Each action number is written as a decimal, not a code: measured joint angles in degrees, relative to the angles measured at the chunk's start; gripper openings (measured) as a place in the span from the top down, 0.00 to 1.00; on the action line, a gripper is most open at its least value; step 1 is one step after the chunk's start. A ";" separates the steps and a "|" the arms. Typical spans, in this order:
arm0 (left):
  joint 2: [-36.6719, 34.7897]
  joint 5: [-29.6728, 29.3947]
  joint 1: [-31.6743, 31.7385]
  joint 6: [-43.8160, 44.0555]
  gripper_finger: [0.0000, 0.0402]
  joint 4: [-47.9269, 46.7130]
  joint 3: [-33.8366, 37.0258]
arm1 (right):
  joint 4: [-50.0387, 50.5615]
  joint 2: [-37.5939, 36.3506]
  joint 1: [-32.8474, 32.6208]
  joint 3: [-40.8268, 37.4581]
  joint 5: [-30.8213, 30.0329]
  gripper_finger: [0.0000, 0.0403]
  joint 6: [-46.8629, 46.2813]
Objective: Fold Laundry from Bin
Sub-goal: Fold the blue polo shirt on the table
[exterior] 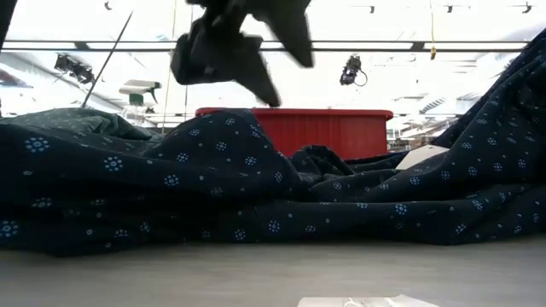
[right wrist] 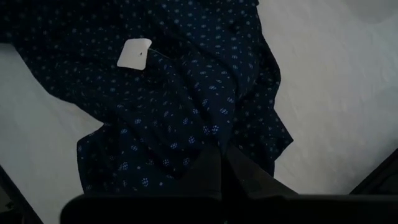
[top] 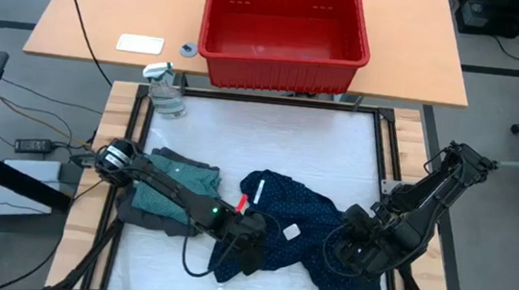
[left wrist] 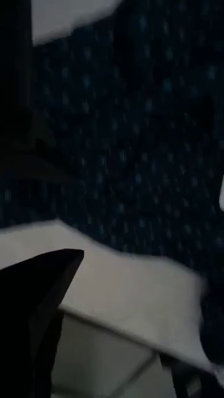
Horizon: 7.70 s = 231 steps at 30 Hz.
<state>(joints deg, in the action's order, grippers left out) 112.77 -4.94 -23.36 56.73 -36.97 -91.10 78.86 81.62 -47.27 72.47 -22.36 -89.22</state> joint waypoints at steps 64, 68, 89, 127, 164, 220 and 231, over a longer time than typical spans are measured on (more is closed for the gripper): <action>-15.82 -22.38 -24.47 -49.78 1.00 -0.02 -43.89 | -37.33 -6.15 -19.62 54.84 -1.30 0.99 91.20; -15.85 -22.02 -26.69 -59.96 1.00 9.10 -43.94 | -45.34 -5.99 -21.78 54.88 -1.19 0.99 99.34; -16.96 -42.05 1.67 -7.60 1.00 -51.22 -27.79 | 10.42 -20.75 3.15 37.81 -39.50 0.99 46.59; -20.36 -20.90 10.93 -55.56 1.00 -21.64 -42.92 | -26.21 -23.67 22.35 28.08 -10.79 0.99 78.98; -10.64 -33.15 -28.03 -52.43 1.00 12.52 -43.51 | -30.18 15.66 -12.92 59.20 -34.78 0.99 83.33; -0.73 -10.75 -13.59 -23.35 1.00 -19.20 -43.51 | 2.44 -20.56 -0.02 17.84 -6.71 0.99 38.60; -2.16 -13.34 -18.72 -29.78 1.00 0.96 -43.90 | -16.62 -19.47 -15.07 27.69 -7.67 0.99 57.24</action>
<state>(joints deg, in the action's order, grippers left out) 110.61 -18.28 -42.08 26.95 -36.00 -135.00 62.24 62.15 -62.34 100.16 -30.03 -31.99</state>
